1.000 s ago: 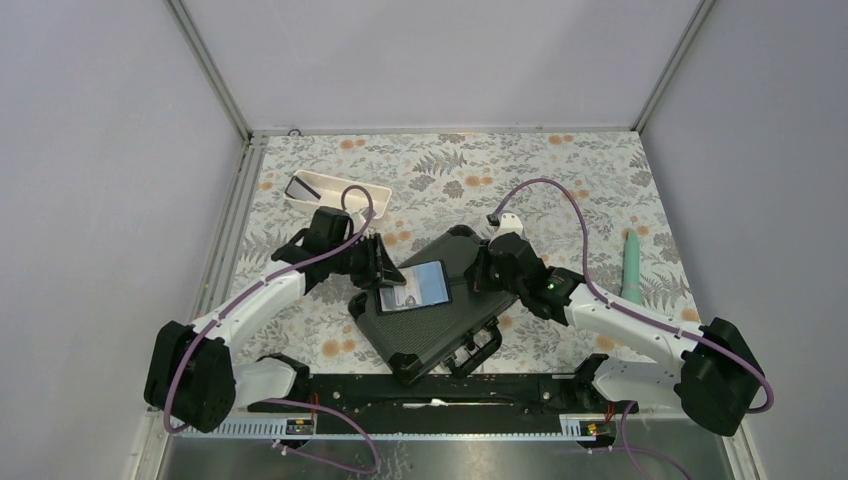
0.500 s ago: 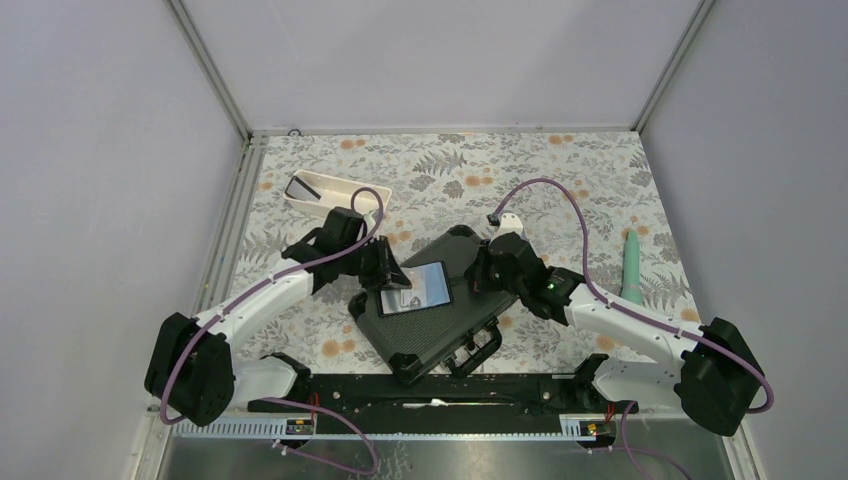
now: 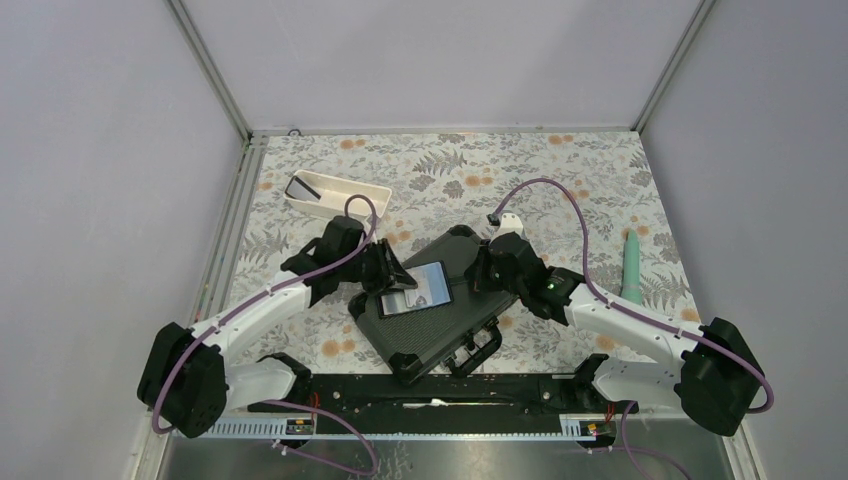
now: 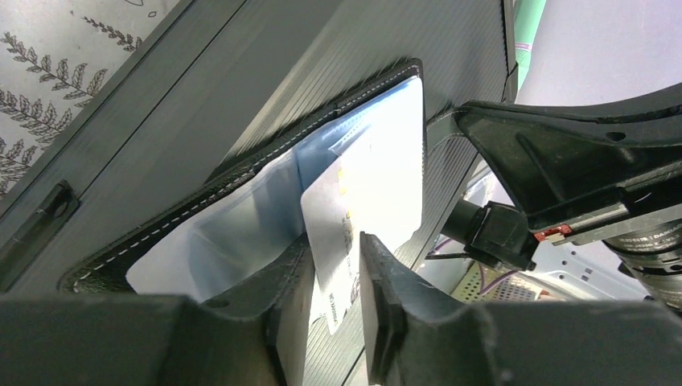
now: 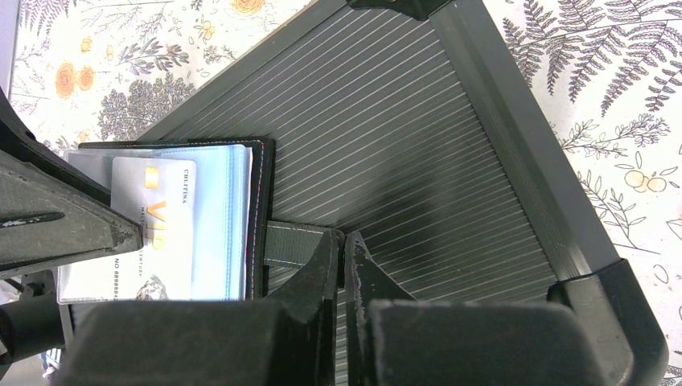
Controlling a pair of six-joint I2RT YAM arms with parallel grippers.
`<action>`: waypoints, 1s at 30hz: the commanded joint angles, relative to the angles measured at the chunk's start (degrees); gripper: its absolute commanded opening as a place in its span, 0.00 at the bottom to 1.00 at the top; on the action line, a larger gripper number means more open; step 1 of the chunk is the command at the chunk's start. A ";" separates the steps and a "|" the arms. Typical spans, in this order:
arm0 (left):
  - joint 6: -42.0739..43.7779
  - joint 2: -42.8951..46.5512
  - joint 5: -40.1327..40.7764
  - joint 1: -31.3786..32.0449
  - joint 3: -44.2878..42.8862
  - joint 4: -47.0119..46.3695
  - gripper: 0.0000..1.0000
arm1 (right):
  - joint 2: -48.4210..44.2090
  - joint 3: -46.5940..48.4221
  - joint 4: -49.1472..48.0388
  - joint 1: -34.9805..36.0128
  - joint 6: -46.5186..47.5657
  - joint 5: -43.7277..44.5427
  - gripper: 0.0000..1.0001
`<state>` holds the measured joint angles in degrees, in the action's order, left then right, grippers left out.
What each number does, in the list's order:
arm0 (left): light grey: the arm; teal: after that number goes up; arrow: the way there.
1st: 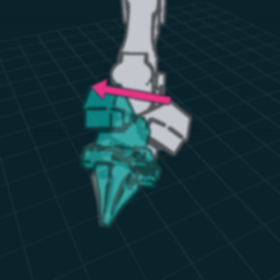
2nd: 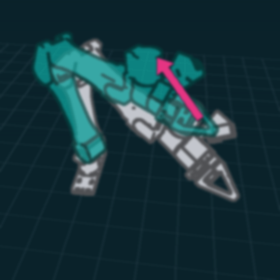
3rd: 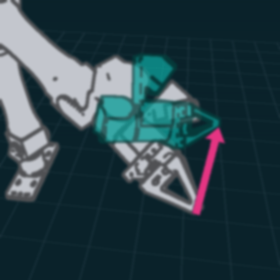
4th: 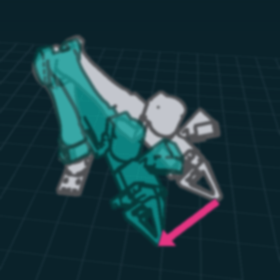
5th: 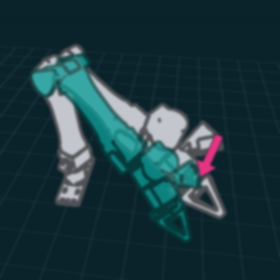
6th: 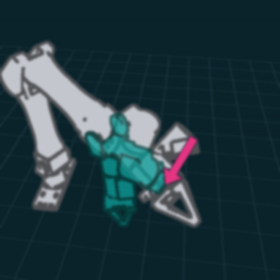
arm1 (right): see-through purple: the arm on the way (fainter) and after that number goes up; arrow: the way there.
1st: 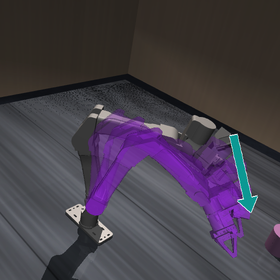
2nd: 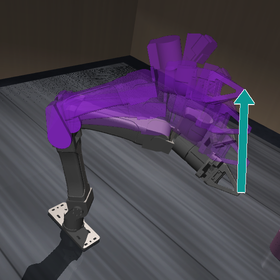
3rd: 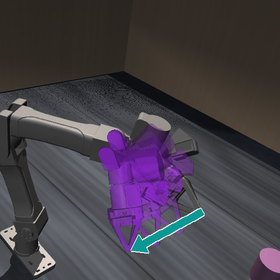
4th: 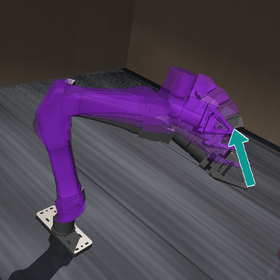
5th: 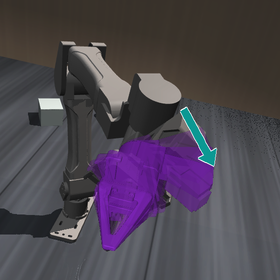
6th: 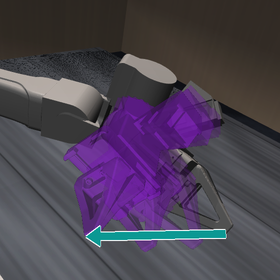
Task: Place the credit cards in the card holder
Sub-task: Insert the credit card into the card holder.
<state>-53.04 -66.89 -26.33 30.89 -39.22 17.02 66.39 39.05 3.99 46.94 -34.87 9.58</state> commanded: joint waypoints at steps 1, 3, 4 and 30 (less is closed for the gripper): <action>2.85 0.44 3.84 0.48 -2.35 4.70 0.33 | -0.62 0.83 -0.58 0.43 -0.80 0.96 0.00; 4.72 0.49 5.05 0.48 -4.07 7.62 0.40 | -0.88 0.76 -0.37 0.39 -0.72 1.18 0.00; 5.35 0.55 5.59 0.48 -4.56 8.73 0.42 | -1.05 0.62 -0.26 0.42 -0.71 1.33 0.00; 4.58 -0.77 5.08 3.65 -5.93 8.99 0.35 | -1.44 0.46 0.11 0.43 -0.80 1.31 0.00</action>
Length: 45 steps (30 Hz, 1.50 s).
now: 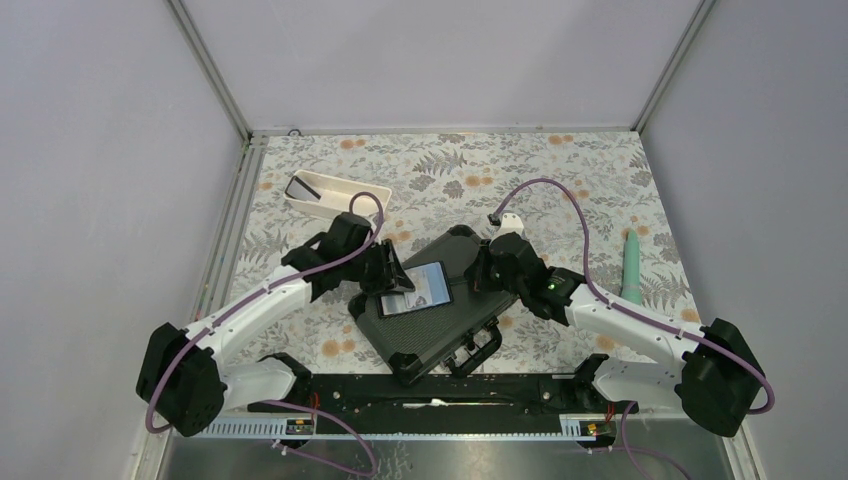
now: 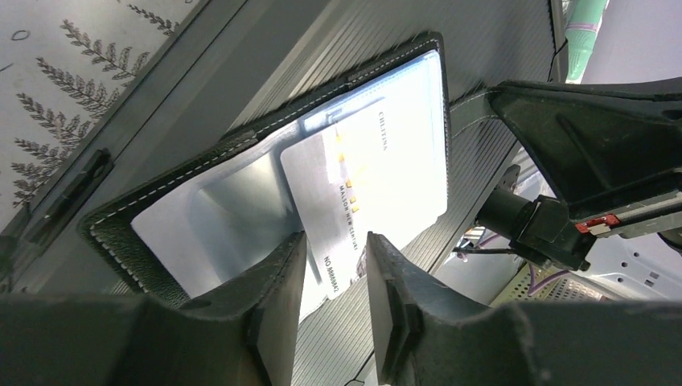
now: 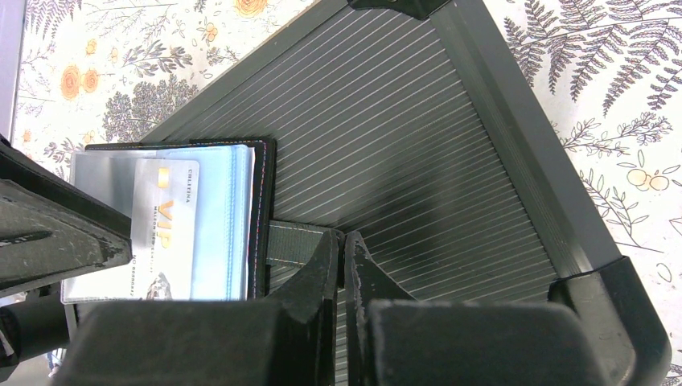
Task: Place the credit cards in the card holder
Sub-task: Insert the credit card into the card holder, then pick up the credit card from the storage box.
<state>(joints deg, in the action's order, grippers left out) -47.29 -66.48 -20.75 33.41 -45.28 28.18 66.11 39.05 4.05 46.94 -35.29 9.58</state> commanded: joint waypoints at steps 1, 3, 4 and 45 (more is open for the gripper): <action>-1.33 -1.41 -0.48 1.32 -0.03 -2.43 0.34 | -1.08 0.44 -0.08 0.44 -0.39 1.27 0.00; -1.55 -1.61 -0.32 1.67 -0.52 -2.68 0.33 | -1.00 0.45 -0.06 0.44 -0.39 1.23 0.00; -1.58 -1.86 -0.17 1.79 -0.95 -2.69 0.33 | -1.06 0.40 -0.09 0.44 -0.38 1.18 0.00; 19.81 -4.80 5.64 -12.91 -18.84 11.91 0.84 | -8.28 1.95 4.39 0.52 1.72 3.58 0.38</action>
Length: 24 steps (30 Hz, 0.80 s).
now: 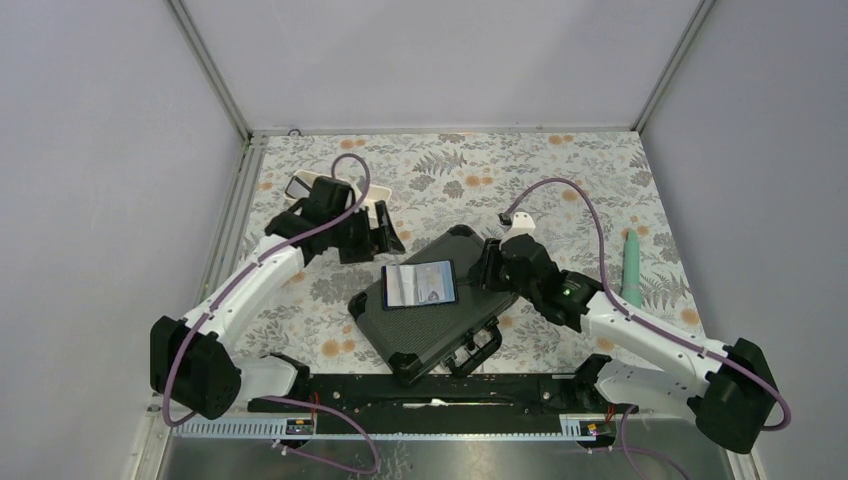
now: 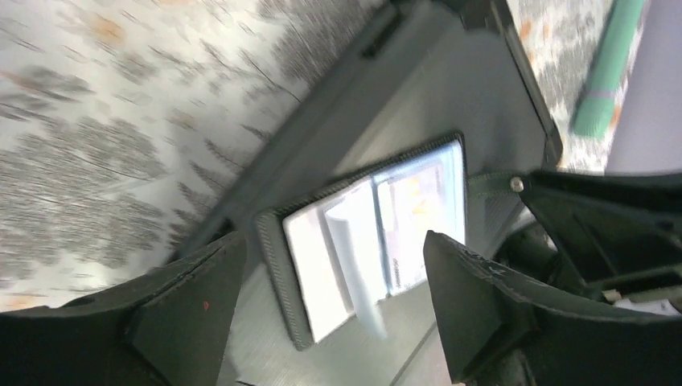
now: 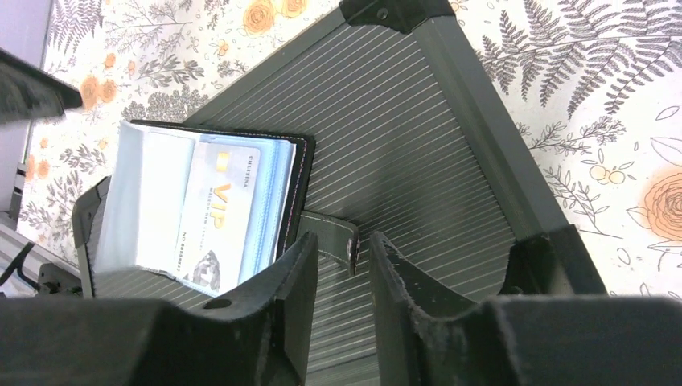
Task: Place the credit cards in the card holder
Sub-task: Pick up the credit card from the storage box.
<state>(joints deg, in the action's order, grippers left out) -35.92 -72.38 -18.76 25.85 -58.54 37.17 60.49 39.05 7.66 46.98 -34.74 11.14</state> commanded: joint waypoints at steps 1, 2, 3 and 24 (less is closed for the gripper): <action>9.88 0.12 5.79 -7.47 -6.77 3.03 0.86 | -3.33 1.91 0.77 0.48 1.62 2.04 0.43; 11.67 -0.82 7.57 -9.70 -7.36 2.54 0.87 | -3.80 1.98 0.72 0.50 1.72 2.09 0.46; 12.63 -1.99 9.75 -12.84 -7.80 1.63 0.89 | -4.23 2.05 0.76 0.48 2.12 2.17 0.49; 35.34 -38.09 29.62 -32.13 -35.47 -10.80 0.90 | -11.44 1.89 1.26 0.48 6.06 -1.16 0.71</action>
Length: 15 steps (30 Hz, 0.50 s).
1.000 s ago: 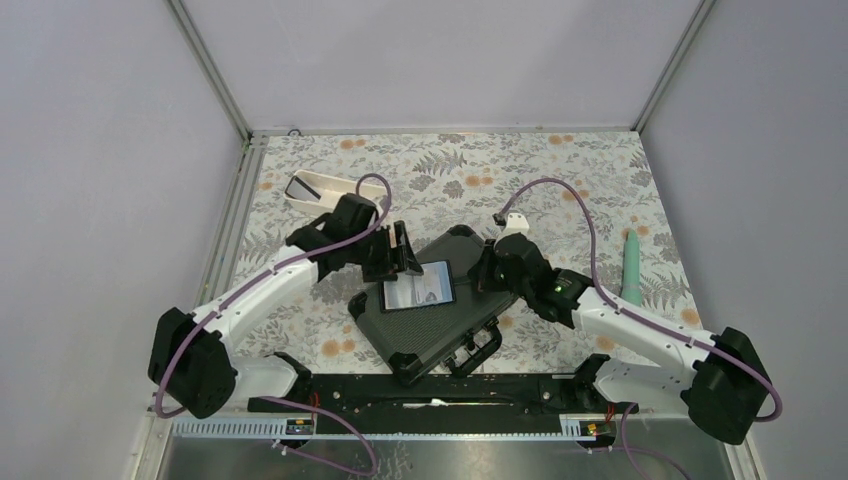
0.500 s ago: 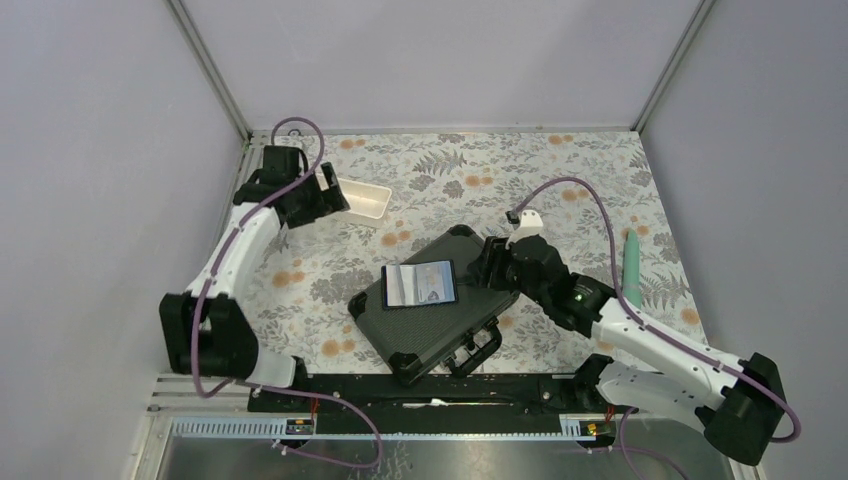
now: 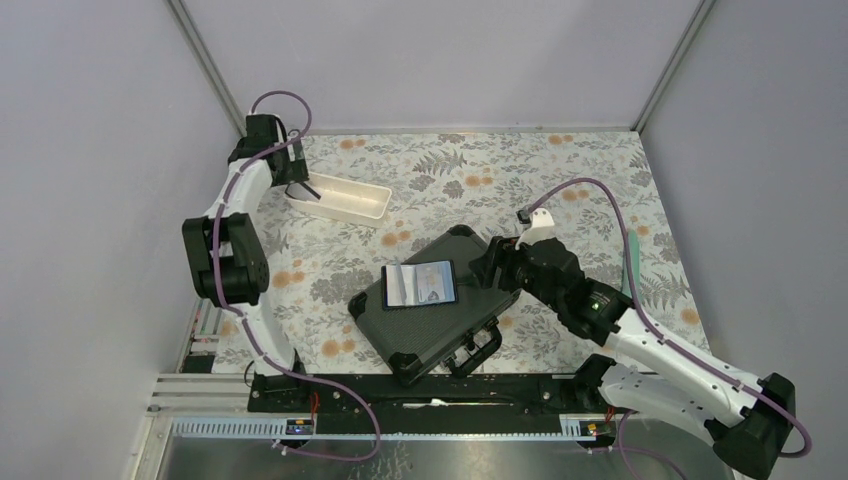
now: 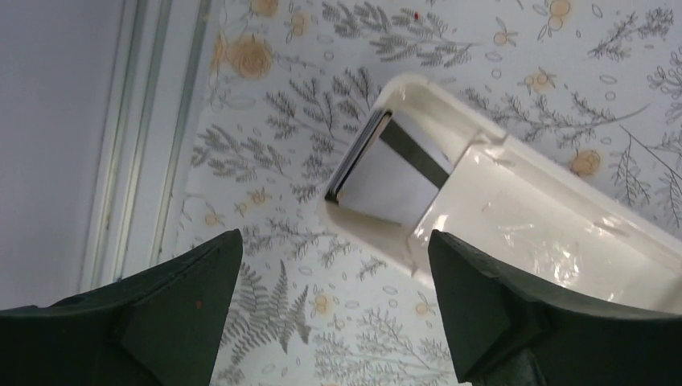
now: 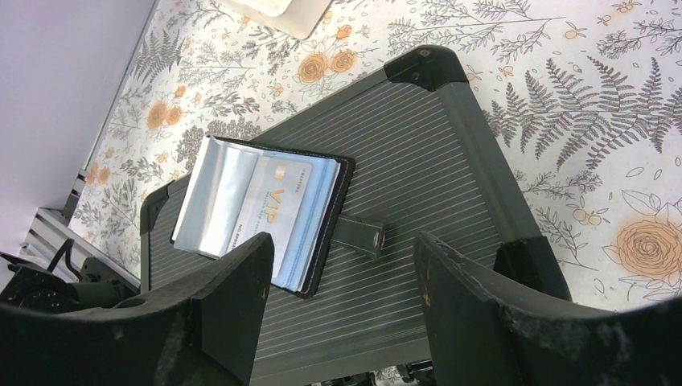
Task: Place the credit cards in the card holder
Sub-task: Pick up the credit card from the storage box.
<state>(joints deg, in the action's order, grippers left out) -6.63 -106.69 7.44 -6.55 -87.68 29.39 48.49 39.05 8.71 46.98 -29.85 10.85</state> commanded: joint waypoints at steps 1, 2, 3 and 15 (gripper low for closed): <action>6.18 -5.18 3.33 0.10 -7.95 -2.30 0.90 | 0.87 2.19 0.19 0.48 1.24 -0.98 0.72; 6.19 -6.70 2.66 -0.06 -9.30 -1.49 0.90 | 1.36 2.48 0.32 0.51 1.21 -1.00 0.72; 6.19 -7.80 2.10 -0.19 -10.42 -0.91 0.90 | 1.89 2.63 0.46 0.47 1.12 -1.01 0.72; 7.69 -16.57 1.45 -0.31 -18.15 4.57 0.90 | 5.13 3.26 -1.36 0.48 -0.41 -3.12 0.68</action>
<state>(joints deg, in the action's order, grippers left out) -0.43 -122.39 7.79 -6.55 -102.59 32.45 53.56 39.68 9.06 46.98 -29.87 8.91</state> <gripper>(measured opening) 0.905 0.685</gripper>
